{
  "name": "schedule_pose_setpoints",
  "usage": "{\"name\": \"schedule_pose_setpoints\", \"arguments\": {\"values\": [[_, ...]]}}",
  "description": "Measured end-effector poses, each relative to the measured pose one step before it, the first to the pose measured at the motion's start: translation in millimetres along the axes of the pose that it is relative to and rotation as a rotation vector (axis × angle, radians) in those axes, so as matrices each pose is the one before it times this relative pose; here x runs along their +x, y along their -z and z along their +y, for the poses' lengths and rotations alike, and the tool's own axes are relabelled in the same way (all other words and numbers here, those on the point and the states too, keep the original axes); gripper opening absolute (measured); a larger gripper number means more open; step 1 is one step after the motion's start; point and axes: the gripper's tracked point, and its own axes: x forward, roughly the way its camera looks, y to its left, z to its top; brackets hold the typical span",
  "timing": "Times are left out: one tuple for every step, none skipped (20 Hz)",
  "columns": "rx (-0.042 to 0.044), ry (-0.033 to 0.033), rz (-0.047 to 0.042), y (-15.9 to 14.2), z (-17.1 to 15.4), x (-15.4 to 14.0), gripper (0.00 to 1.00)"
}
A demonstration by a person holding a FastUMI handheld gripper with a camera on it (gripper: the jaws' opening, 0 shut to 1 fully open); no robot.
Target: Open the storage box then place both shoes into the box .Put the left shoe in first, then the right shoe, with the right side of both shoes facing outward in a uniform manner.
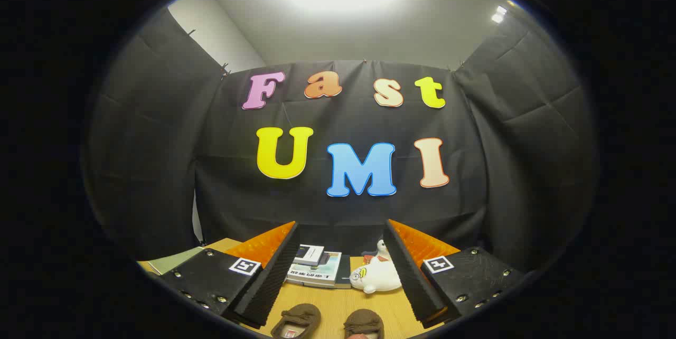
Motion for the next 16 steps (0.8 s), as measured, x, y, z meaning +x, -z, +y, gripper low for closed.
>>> {"name": "schedule_pose_setpoints", "arguments": {"values": [[0.00946, -0.01762, 0.00305, 0.11, 6.41, 2.53, 0.96], [-0.00359, -0.02638, 0.01713, 4.51, 7.41, 4.06, 0.96], [-0.01894, -0.00571, 0.0132, 1.37, 2.05, 0.86, 0.96], [-0.01366, 0.00927, -0.00991, -4.91, -4.28, 0.32, 0.97], [0.00327, -0.00302, -0.01444, -3.28, 2.8, -0.21, 0.96], [0.01133, -0.01309, -0.00188, 3.96, 7.92, 1.0, 0.96], [0.00473, -0.01066, 0.01092, 4.03, 3.72, 0.21, 0.96], [-0.00471, -0.00124, 0.01083, 1.81, -1.51, -0.12, 0.96], [-0.00589, 0.00282, 0.00203, 0.13, -1.85, -0.22, 0.96], [0.00078, 0.00274, -0.0045, -1.62, 0.17, 0.34, 0.96], [0.00889, -0.00079, -0.00367, -1.66, 0.99, 0.43, 0.96], [0.00856, -0.00205, -0.00138, 0.03, 1.01, 1.2, 0.96], [0.00374, -0.00088, 0.0009, 0.77, 1.83, 0.1, 0.96], [-0.00176, -0.00193, 0.0051, 2.18, 0.43, -0.13, 0.96], [-0.0063, -0.00199, 0.00523, 1.24, 1.11, 0.17, 0.96], [-0.00679, 0.00029, -0.0005, 0.62, 0.75, -0.01, 0.97]]}}
